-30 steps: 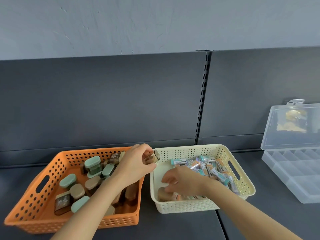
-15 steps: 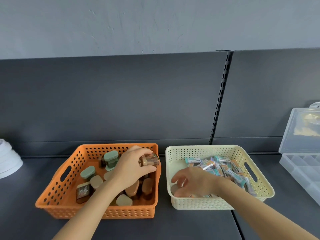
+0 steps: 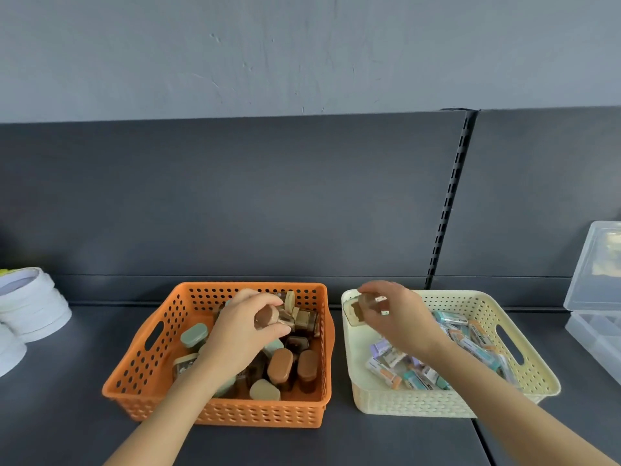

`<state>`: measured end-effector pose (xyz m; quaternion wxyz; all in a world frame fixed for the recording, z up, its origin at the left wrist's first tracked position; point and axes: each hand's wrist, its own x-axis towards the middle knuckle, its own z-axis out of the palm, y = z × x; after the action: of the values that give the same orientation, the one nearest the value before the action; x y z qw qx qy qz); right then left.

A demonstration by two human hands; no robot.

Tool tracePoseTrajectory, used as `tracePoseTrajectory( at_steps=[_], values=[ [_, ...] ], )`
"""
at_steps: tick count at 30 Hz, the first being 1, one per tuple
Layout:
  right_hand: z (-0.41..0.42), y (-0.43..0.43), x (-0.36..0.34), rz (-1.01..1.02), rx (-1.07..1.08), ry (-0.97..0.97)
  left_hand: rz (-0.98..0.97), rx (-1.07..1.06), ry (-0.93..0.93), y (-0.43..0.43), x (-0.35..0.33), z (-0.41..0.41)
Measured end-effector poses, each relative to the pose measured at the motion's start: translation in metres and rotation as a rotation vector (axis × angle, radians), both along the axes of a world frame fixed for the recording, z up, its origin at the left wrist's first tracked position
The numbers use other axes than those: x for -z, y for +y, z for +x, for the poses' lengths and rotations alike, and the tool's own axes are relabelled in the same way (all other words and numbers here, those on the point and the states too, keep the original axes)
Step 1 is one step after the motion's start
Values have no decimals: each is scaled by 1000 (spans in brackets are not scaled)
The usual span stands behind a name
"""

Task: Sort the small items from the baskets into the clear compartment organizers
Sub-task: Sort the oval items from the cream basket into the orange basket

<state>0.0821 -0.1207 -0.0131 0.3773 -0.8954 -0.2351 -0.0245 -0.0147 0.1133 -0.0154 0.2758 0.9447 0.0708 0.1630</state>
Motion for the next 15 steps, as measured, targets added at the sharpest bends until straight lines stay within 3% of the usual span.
tracePoseTrajectory(
  at_steps=[3,6,15],
  values=[
    [-12,22,-10,39,-109,-91,6,-17,15,10,1,-3],
    [-22,47,-5,-72,-211,-112,13,-13,74,15,3,-6],
    [-29,70,13,-162,-212,-148,38,-33,183,27,12,-8]
  ],
)
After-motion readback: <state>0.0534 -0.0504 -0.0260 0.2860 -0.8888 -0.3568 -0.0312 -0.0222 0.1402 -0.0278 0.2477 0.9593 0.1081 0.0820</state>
